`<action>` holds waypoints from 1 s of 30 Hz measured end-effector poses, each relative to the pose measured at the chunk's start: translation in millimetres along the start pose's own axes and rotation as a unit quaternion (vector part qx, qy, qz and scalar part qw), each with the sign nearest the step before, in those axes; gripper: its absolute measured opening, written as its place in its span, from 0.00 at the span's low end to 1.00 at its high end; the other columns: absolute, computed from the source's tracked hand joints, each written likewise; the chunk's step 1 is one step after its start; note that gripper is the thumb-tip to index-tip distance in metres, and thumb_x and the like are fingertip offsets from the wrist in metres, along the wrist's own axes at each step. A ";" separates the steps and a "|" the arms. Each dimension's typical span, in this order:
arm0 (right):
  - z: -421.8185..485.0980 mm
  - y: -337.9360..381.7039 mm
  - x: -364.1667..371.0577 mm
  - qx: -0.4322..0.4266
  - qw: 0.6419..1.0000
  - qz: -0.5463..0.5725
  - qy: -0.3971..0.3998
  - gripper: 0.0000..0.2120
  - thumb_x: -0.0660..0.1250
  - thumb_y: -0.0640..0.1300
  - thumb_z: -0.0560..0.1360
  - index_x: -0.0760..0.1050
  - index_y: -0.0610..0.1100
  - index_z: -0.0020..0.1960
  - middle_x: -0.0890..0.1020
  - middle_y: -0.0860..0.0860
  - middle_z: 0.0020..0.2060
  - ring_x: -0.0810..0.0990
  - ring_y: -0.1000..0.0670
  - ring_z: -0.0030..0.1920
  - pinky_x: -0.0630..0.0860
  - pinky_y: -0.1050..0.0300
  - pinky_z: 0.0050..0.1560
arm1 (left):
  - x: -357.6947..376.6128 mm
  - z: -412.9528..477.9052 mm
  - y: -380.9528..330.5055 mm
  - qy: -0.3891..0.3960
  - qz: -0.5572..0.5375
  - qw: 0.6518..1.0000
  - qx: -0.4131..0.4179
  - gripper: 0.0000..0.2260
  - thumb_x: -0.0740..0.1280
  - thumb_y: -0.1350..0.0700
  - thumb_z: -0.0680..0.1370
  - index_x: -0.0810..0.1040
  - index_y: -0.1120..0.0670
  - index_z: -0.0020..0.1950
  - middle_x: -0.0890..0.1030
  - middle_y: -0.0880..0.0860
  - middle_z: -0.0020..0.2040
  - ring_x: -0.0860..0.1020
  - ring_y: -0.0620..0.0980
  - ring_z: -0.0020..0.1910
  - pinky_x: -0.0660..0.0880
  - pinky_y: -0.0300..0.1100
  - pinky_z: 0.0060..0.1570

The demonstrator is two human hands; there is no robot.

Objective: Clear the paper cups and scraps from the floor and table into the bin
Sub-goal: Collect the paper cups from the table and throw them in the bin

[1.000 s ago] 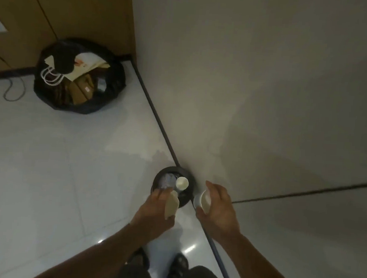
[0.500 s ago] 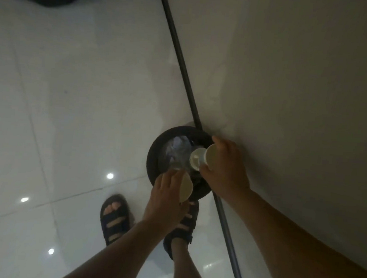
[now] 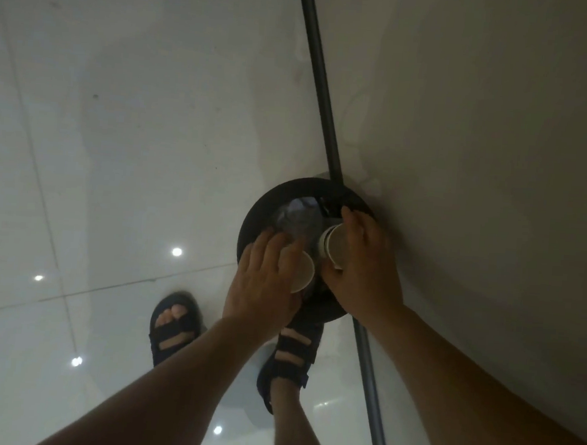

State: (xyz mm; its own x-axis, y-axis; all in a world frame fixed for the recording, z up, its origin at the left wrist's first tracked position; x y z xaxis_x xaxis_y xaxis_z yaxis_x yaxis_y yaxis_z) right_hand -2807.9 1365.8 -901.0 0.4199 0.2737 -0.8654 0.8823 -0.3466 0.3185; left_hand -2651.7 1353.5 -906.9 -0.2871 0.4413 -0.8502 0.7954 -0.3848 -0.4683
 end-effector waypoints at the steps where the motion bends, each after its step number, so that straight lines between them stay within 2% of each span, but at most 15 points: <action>1: -2.3 1.2 3.5 -0.018 0.999 -0.029 0.013 0.44 0.71 0.59 0.71 0.52 0.47 0.79 0.59 0.44 0.76 0.57 0.41 0.76 0.63 0.44 0.71 | 4.7 -1.0 1.7 0.014 0.023 1.000 0.001 0.36 0.72 0.44 0.69 0.63 0.53 0.72 0.68 0.58 0.70 0.61 0.62 0.73 0.61 0.61 0.69; 4: -6.9 -0.1 13.4 -0.036 0.995 -0.079 0.051 0.49 0.68 0.61 0.71 0.42 0.47 0.80 0.48 0.45 0.79 0.42 0.41 0.78 0.52 0.43 0.75 | 13.0 -1.9 7.7 0.044 0.062 0.997 -0.012 0.43 0.62 0.34 0.70 0.51 0.52 0.78 0.56 0.60 0.77 0.48 0.62 0.77 0.50 0.63 0.72; 8: -15.2 -7.9 17.1 -0.011 0.991 -0.096 0.097 0.54 0.69 0.56 0.70 0.31 0.50 0.78 0.38 0.47 0.78 0.33 0.43 0.77 0.49 0.37 0.76 | 14.8 -3.1 9.8 0.085 0.086 0.993 -0.005 0.48 0.55 0.28 0.67 0.42 0.50 0.78 0.46 0.59 0.78 0.41 0.61 0.76 0.46 0.63 0.72; 11: -22.5 -4.6 1.5 0.019 0.993 -0.078 0.084 0.56 0.70 0.55 0.70 0.26 0.55 0.75 0.37 0.49 0.78 0.33 0.44 0.77 0.48 0.37 0.74 | -4.8 -4.5 9.4 0.078 0.077 0.994 -0.018 0.50 0.58 0.28 0.65 0.37 0.49 0.77 0.44 0.59 0.78 0.39 0.62 0.76 0.44 0.66 0.70; 14: -39.6 11.7 -25.7 0.025 0.995 -0.065 0.071 0.54 0.70 0.55 0.69 0.31 0.55 0.77 0.39 0.48 0.79 0.36 0.43 0.78 0.51 0.35 0.74 | -44.9 -13.6 5.7 0.066 0.051 0.996 -0.038 0.52 0.61 0.28 0.65 0.38 0.49 0.78 0.45 0.58 0.78 0.40 0.62 0.76 0.47 0.67 0.68; 17: -61.1 43.9 -61.6 0.025 0.996 -0.059 0.061 0.51 0.69 0.58 0.70 0.36 0.53 0.78 0.40 0.47 0.79 0.37 0.43 0.78 0.57 0.35 0.73 | -101.8 -24.7 8.5 0.040 0.010 0.993 -0.114 0.50 0.55 0.26 0.65 0.33 0.46 0.76 0.35 0.50 0.76 0.33 0.57 0.75 0.42 0.63 0.69; 20: -77.8 90.1 -106.5 0.022 0.998 -0.031 0.048 0.51 0.68 0.59 0.71 0.33 0.55 0.77 0.38 0.49 0.79 0.37 0.44 0.78 0.56 0.39 0.75 | -172.0 -33.6 10.4 0.030 -0.014 0.983 -0.180 0.48 0.46 0.22 0.63 0.25 0.42 0.71 0.25 0.47 0.72 0.27 0.53 0.72 0.37 0.59 0.69; 22: -87.5 124.9 -141.1 0.019 0.999 -0.001 0.043 0.52 0.68 0.59 0.72 0.29 0.58 0.75 0.39 0.49 0.79 0.38 0.45 0.78 0.55 0.42 0.75 | -222.5 -42.2 8.5 0.034 -0.005 0.980 -0.196 0.46 0.44 0.23 0.63 0.23 0.42 0.70 0.25 0.48 0.73 0.26 0.53 0.72 0.38 0.60 0.71; 26: -106.1 198.4 -221.8 -0.009 0.999 0.024 0.030 0.48 0.68 0.59 0.72 0.38 0.55 0.79 0.44 0.49 0.79 0.40 0.45 0.78 0.52 0.42 0.76 | -332.8 -66.8 -6.7 0.025 0.025 0.981 -0.193 0.45 0.46 0.26 0.68 0.29 0.46 0.74 0.33 0.51 0.77 0.31 0.56 0.74 0.43 0.61 0.73; 30: -134.5 261.4 -294.7 -0.038 0.999 -0.005 0.022 0.46 0.66 0.60 0.74 0.39 0.56 0.78 0.42 0.51 0.79 0.38 0.46 0.78 0.49 0.42 0.75 | -426.0 -109.5 -31.5 0.001 0.041 0.981 -0.191 0.42 0.53 0.30 0.73 0.34 0.47 0.76 0.36 0.52 0.78 0.33 0.57 0.75 0.45 0.62 0.73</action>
State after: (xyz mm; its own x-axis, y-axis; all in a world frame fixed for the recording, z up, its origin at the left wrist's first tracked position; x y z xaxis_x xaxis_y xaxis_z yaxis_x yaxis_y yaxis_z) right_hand -2672.4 1315.2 -510.8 0.4178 0.3174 -0.8513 0.8997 -0.2748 0.3391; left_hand -2496.0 1266.4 -503.6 -0.2123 0.4235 -0.8807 0.9578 -0.0886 -0.2735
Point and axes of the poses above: each hand's wrist, its own z-axis towards the middle knuckle, its own x-axis out of the palm, y = z × x, the point moved 4 cm from there along z, towards the middle knuckle
